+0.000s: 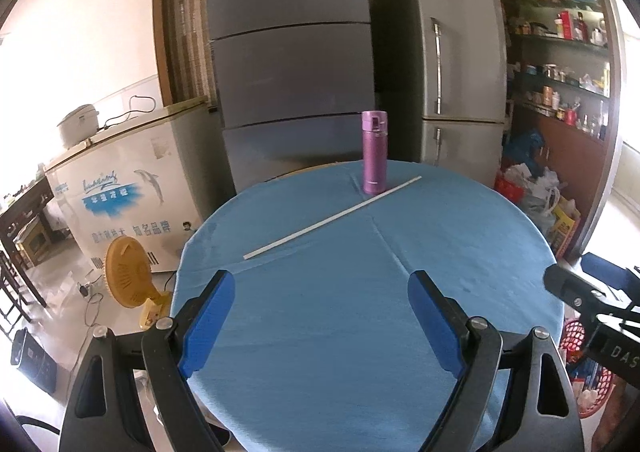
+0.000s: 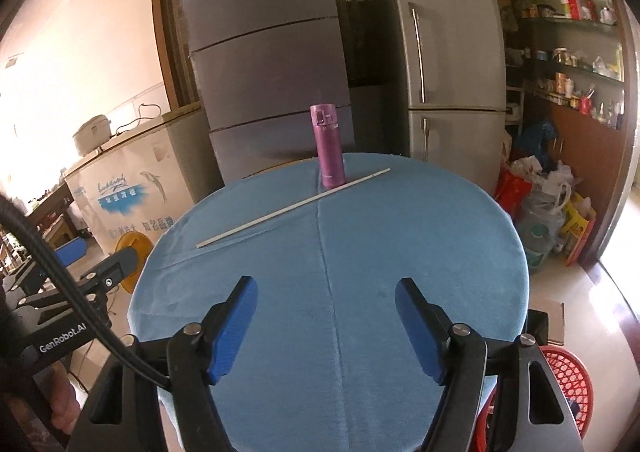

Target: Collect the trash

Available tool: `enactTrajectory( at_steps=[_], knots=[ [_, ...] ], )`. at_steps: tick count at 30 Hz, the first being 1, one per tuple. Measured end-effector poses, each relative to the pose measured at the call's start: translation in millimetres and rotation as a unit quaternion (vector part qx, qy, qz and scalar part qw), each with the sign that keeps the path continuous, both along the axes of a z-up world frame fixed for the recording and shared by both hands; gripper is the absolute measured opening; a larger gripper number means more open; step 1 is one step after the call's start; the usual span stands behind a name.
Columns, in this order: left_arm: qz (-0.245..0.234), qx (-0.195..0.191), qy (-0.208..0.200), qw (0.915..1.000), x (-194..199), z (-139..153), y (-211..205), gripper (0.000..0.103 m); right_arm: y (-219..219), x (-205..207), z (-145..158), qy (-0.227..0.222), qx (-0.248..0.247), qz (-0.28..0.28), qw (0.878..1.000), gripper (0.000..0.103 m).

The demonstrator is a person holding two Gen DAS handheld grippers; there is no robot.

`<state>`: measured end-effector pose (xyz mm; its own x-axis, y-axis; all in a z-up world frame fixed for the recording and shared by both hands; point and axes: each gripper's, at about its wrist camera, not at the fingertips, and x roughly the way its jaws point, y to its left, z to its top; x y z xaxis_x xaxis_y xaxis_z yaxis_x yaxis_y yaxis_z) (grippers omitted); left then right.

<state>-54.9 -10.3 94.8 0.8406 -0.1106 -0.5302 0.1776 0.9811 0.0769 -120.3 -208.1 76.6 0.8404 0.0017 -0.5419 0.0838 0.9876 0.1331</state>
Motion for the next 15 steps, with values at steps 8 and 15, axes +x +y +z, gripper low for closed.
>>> enactTrajectory(
  at_steps=[8,15],
  knots=[
    [0.011,-0.010,-0.005,0.9999,-5.5,5.8,10.0,0.088,13.1,-4.1,6.8,-0.009,-0.008,0.008,1.000,0.075],
    [0.015,-0.010,-0.015,0.9997,-15.0,11.4,16.5,0.088,21.9,-10.9,10.1,-0.016,-0.007,0.018,1.000,0.075]
  ],
)
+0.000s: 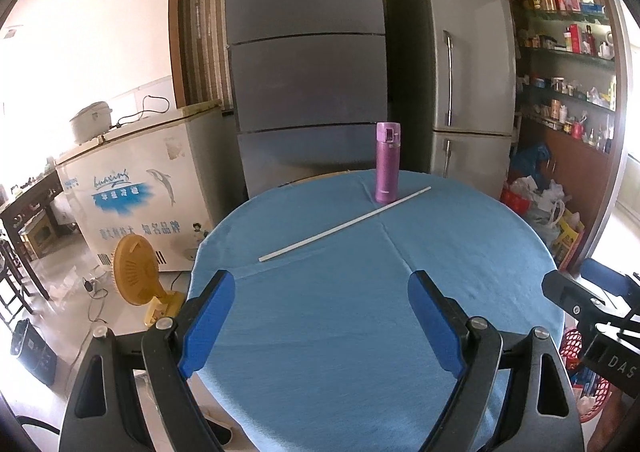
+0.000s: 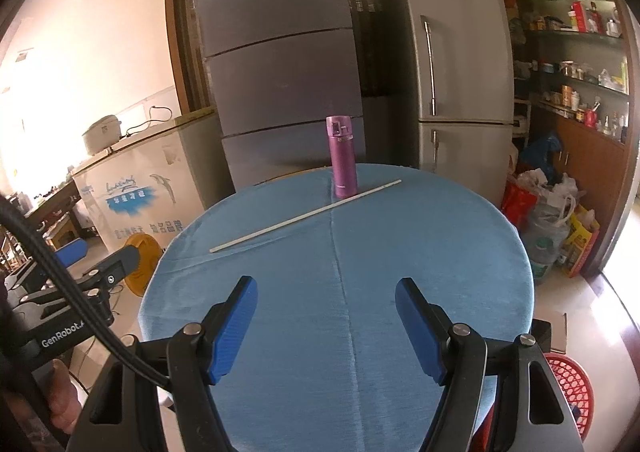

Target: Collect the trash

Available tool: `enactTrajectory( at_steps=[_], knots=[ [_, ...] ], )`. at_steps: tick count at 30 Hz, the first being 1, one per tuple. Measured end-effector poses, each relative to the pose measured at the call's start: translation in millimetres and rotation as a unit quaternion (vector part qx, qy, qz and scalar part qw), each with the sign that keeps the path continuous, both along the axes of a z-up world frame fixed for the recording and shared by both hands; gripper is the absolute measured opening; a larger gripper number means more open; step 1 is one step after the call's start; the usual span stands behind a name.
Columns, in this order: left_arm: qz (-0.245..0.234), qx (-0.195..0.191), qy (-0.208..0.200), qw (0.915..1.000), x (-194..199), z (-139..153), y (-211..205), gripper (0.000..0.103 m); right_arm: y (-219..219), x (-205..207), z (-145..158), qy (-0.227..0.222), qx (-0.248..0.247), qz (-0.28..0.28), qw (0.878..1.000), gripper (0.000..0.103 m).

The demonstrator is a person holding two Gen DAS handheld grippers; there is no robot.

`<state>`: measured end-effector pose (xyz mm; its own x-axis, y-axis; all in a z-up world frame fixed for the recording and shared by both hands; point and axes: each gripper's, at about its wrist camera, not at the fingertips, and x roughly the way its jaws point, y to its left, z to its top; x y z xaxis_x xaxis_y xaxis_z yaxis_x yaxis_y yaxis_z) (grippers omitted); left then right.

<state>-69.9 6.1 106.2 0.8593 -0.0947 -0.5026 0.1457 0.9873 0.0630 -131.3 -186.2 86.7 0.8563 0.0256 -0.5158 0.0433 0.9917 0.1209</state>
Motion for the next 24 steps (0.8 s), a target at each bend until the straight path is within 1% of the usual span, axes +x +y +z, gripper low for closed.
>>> enactTrajectory(
  at_steps=[18,24],
  knots=[
    [0.004,-0.003,-0.026,0.9997,-28.4,14.9,14.7,0.089,16.1,-20.2,12.5,-0.020,-0.001,0.014,1.000,0.075],
    [0.005,-0.006,-0.028,0.9996,-33.3,17.0,19.7,0.089,19.5,-23.7,16.1,-0.025,-0.001,0.016,1.000,0.075]
  ],
)
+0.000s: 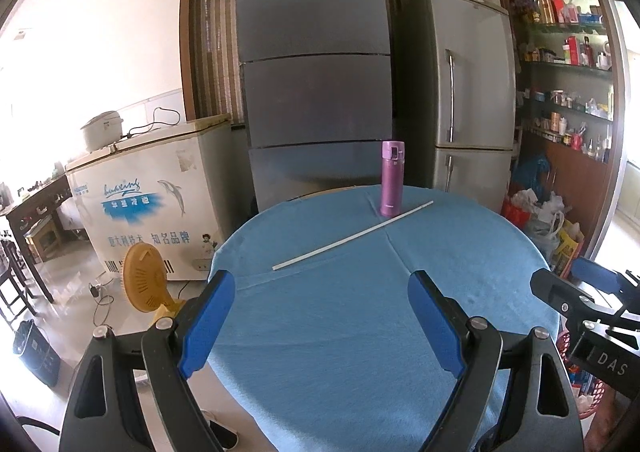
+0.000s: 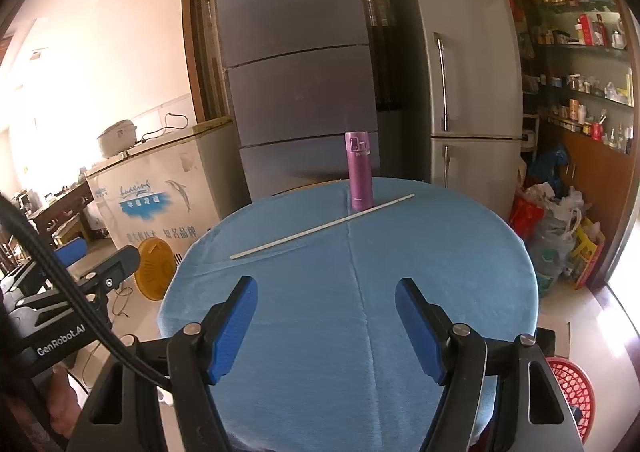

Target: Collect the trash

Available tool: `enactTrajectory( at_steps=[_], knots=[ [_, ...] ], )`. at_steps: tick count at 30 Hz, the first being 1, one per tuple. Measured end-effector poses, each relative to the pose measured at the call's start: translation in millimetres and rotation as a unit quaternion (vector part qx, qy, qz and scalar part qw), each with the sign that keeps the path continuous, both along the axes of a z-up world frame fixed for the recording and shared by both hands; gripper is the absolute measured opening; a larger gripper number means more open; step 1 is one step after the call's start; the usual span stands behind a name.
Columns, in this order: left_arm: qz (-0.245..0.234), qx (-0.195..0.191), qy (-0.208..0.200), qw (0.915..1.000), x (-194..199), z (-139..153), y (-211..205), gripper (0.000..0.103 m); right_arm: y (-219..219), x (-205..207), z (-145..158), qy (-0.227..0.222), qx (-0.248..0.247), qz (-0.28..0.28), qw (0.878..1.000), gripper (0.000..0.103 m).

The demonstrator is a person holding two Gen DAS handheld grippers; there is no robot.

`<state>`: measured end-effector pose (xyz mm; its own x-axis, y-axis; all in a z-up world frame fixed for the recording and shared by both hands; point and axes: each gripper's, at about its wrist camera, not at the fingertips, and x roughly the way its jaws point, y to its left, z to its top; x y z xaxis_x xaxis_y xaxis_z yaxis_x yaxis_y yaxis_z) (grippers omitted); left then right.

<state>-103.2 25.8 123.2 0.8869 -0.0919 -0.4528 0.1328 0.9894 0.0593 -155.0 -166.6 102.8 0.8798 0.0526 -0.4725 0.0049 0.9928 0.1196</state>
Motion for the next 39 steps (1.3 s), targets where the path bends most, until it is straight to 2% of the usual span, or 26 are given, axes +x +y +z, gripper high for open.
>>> enactTrajectory(
  at_steps=[23,39],
  knots=[
    [-0.001,-0.008,-0.009,0.9999,-7.9,3.0,9.8,0.089,13.6,-4.1,5.7,-0.003,-0.011,0.007,1.000,0.075],
    [-0.005,-0.008,-0.007,0.9999,-5.7,5.3,9.5,0.089,13.7,8.5,4.0,0.007,-0.012,0.000,1.000,0.075]
  ],
)
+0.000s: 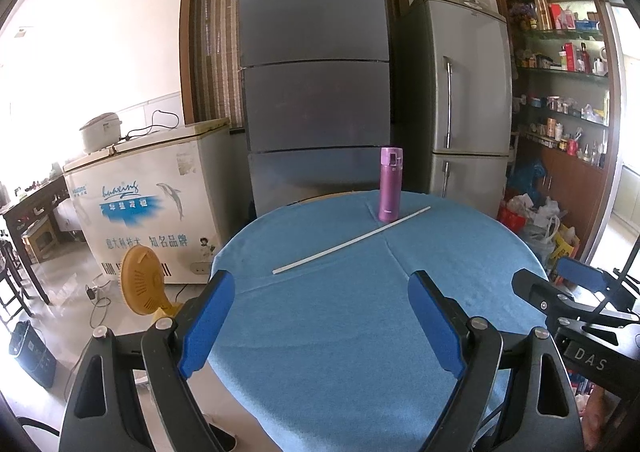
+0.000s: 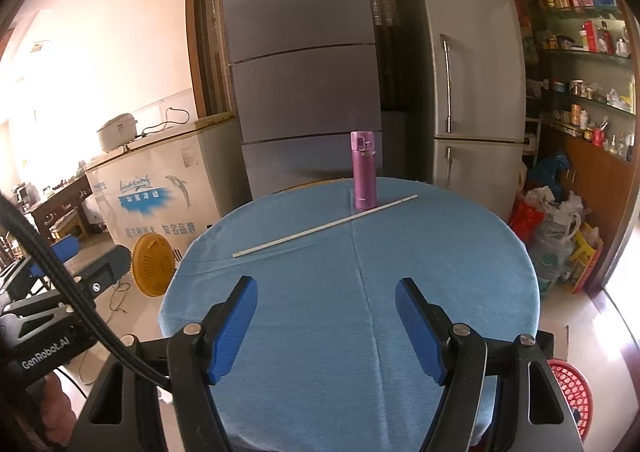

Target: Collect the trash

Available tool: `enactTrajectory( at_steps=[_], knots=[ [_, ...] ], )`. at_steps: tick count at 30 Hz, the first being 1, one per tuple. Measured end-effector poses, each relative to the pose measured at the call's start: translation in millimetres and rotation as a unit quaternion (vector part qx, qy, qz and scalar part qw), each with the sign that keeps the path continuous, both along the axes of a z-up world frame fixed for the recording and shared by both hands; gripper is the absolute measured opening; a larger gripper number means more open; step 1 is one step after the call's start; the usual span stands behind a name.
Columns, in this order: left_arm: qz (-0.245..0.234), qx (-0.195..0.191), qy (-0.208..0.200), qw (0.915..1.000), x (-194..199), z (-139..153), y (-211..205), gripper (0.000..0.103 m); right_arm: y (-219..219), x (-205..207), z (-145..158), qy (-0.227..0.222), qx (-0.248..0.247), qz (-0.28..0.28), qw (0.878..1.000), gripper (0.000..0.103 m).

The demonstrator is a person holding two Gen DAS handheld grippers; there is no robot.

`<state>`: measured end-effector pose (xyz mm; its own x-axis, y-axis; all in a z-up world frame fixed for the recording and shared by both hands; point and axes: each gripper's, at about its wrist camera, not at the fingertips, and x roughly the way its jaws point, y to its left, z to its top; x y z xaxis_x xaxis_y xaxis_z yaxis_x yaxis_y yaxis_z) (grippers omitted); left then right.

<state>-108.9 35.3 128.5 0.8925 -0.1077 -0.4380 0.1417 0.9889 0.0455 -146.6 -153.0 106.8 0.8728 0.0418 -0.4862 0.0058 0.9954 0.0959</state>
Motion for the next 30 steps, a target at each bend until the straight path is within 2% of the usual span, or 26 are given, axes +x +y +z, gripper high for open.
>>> enactTrajectory(
  at_steps=[19,30],
  knots=[
    [-0.006,-0.002,0.012,0.9999,26.1,8.9,-8.8,0.089,-15.2,26.7,8.9,0.009,0.010,-0.013,1.000,0.075],
    [-0.006,0.001,0.015,0.9999,35.4,8.6,-16.1,0.089,-26.1,28.7,5.2,0.016,0.009,-0.018,1.000,0.075]
  ],
)
